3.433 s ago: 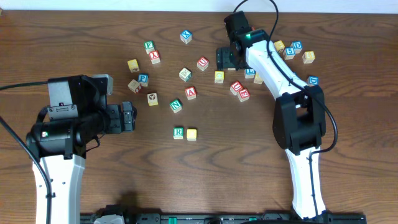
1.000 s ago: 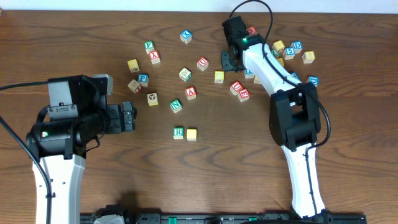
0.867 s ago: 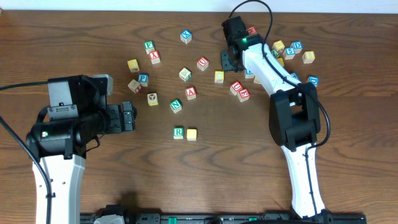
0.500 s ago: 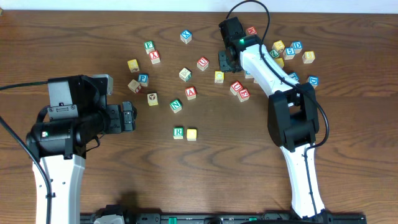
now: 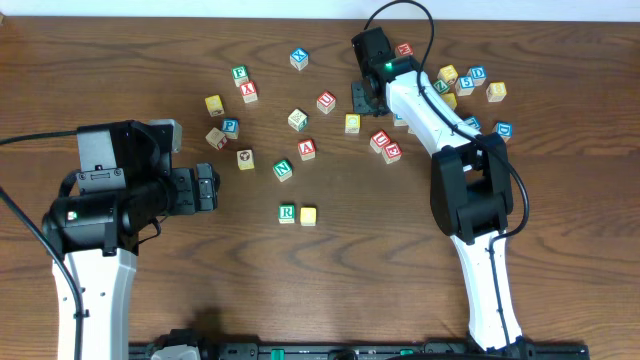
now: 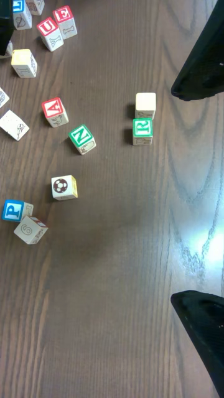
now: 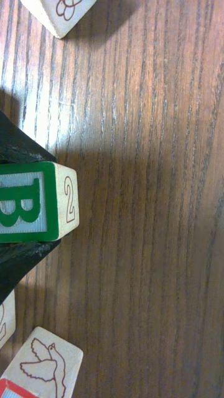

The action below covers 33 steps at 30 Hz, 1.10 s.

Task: Spell out ROBOT
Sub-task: 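Lower the right gripper and close on the green B block, then lift the B block and carry it toward the right of the O block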

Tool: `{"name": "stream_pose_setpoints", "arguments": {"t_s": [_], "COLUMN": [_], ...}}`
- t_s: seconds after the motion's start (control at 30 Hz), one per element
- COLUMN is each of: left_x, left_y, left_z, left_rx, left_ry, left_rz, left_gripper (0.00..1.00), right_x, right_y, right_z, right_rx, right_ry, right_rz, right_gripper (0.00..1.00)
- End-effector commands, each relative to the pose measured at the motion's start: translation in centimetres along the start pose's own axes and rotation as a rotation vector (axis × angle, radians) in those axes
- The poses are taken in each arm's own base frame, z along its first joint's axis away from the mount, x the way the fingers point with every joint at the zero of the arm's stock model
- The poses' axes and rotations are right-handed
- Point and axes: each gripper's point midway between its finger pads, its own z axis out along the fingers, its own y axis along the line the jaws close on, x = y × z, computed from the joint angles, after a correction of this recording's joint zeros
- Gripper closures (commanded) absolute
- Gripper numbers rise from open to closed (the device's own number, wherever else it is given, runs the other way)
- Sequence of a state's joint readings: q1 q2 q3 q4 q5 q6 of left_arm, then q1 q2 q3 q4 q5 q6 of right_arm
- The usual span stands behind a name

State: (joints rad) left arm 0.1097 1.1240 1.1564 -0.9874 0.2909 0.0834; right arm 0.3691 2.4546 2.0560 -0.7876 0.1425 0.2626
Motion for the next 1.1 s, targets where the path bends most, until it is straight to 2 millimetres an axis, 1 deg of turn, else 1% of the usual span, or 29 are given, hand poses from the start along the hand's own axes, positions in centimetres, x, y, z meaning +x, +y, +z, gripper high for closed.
{"name": "stream_pose_setpoints", "arguments": {"t_s": [0.0, 0.1, 0.2, 0.3, 0.43, 0.53, 0.57, 0.6, 0.67, 0.77, 0.83, 0.93, 1.0, 1.07], "left_x": [-0.4, -0.4, -0.4, -0.4, -0.4, -0.4, -0.4, -0.4, -0.4, -0.4, -0.4, -0.4, -0.4, -0.4], "left_y": [-0.2, -0.2, -0.2, -0.2, -0.2, -0.2, -0.2, -0.2, -0.2, -0.2, -0.2, -0.2, -0.2, -0.2], "left_z": [-0.4, -0.4, -0.4, -0.4, -0.4, -0.4, -0.4, -0.4, -0.4, -0.4, -0.4, -0.4, -0.4, -0.4], "left_rx": [0.012, 0.012, 0.012, 0.012, 0.012, 0.012, 0.012, 0.012, 0.012, 0.012, 0.012, 0.012, 0.012, 0.012], "left_ry": [-0.013, -0.013, -0.013, -0.013, -0.013, -0.013, -0.013, -0.013, -0.013, -0.013, -0.013, -0.013, -0.013, -0.013], "left_rz": [0.013, 0.013, 0.013, 0.013, 0.013, 0.013, 0.013, 0.013, 0.013, 0.013, 0.013, 0.013, 0.013, 0.013], "left_gripper": [0.04, 0.04, 0.04, 0.04, 0.04, 0.04, 0.04, 0.04, 0.04, 0.04, 0.04, 0.04, 0.04, 0.04], "right_x": [0.2, 0.2, 0.3, 0.4, -0.3, -1.3, -1.7, -2.4, -3.3, -4.8, -5.3, -5.4, -4.9, -4.0], "right_y": [0.1, 0.1, 0.1, -0.1, -0.3, -0.4, -0.5, -0.5, -0.7, -1.0, -1.2, -1.8, -2.3, -2.8], "right_z": [0.6, 0.6, 0.5, 0.0, -1.6, -3.7, -4.8, -6.4, -8.7, -13.7, -16.7, -21.4, -24.0, -26.0], "right_rx": [0.015, 0.015, 0.017, 0.019, 0.017, 0.012, 0.011, 0.005, -0.004, -0.022, -0.032, -0.046, -0.053, -0.055], "right_ry": [0.002, 0.005, 0.008, 0.015, 0.0, -0.035, -0.05, -0.077, -0.115, -0.192, -0.231, -0.279, -0.294, -0.289], "right_rz": [0.0, 0.0, -0.008, -0.023, -0.029, -0.031, -0.033, -0.035, -0.037, -0.032, -0.026, -0.013, 0.004, 0.023], "right_gripper": [0.76, 0.78, 0.76, 0.78, 0.79, 0.78, 0.78, 0.78, 0.77, 0.77, 0.77, 0.77, 0.78, 0.78]}}
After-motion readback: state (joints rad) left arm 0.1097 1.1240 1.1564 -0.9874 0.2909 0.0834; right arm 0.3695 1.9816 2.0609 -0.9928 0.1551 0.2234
